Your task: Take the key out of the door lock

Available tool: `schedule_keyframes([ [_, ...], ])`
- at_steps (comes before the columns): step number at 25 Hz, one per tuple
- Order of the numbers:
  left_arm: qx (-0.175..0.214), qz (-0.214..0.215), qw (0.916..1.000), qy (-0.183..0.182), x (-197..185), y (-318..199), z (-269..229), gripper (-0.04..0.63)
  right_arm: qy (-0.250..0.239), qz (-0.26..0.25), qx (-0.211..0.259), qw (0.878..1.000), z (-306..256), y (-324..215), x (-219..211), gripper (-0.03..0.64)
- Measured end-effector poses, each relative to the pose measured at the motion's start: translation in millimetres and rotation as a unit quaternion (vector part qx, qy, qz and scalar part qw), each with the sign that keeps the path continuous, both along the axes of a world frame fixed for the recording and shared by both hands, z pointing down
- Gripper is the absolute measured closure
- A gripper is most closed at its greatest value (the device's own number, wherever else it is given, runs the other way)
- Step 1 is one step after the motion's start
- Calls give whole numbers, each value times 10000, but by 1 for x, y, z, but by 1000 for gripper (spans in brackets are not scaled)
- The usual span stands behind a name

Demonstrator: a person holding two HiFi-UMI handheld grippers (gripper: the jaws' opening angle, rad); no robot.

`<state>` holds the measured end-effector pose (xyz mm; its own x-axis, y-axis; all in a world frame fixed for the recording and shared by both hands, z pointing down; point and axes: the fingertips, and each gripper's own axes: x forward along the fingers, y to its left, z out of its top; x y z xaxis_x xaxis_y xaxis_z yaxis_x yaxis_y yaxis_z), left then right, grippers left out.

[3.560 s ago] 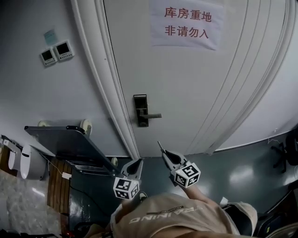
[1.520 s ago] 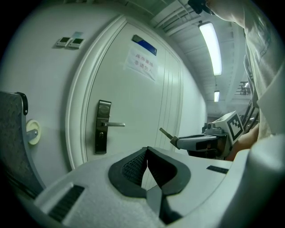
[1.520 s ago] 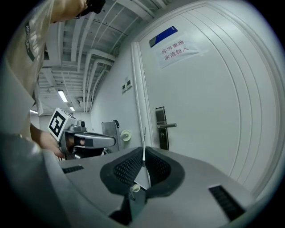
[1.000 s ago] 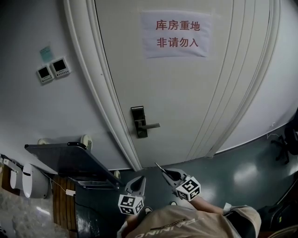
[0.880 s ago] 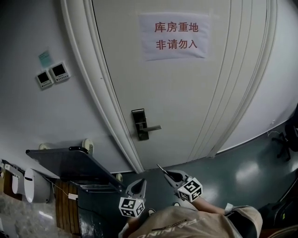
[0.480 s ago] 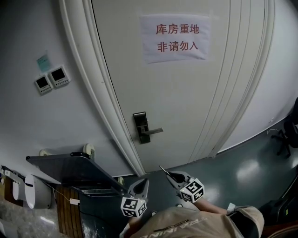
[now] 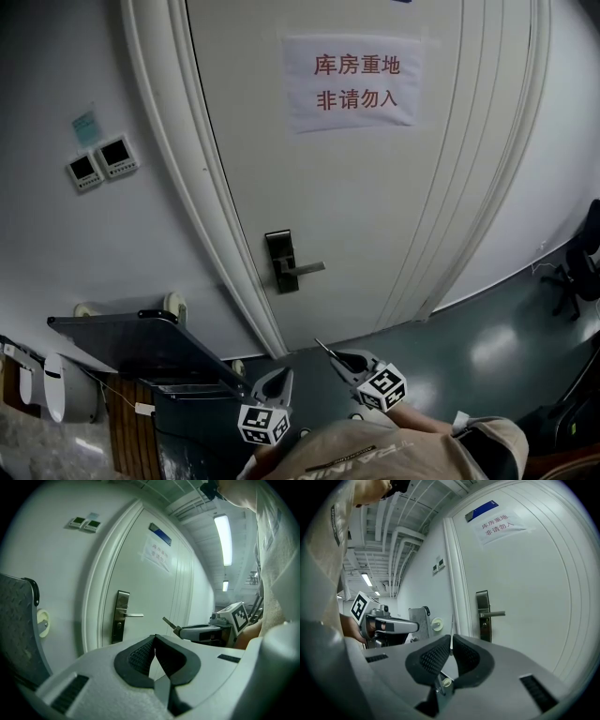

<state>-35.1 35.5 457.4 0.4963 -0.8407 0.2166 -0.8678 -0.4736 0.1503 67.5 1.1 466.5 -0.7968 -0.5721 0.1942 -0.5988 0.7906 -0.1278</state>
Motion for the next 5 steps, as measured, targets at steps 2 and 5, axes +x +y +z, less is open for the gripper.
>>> schedule_keyframes([
  [2, -8, 28, 10000, 9, 0, -1, 2, 586, -15, 37, 31, 10000, -1, -1, 0, 597],
  [5, -18, 59, 10000, 31, -1, 0, 5, 586, -69, 116, 66, 9999, -4, 0, -2, 597],
])
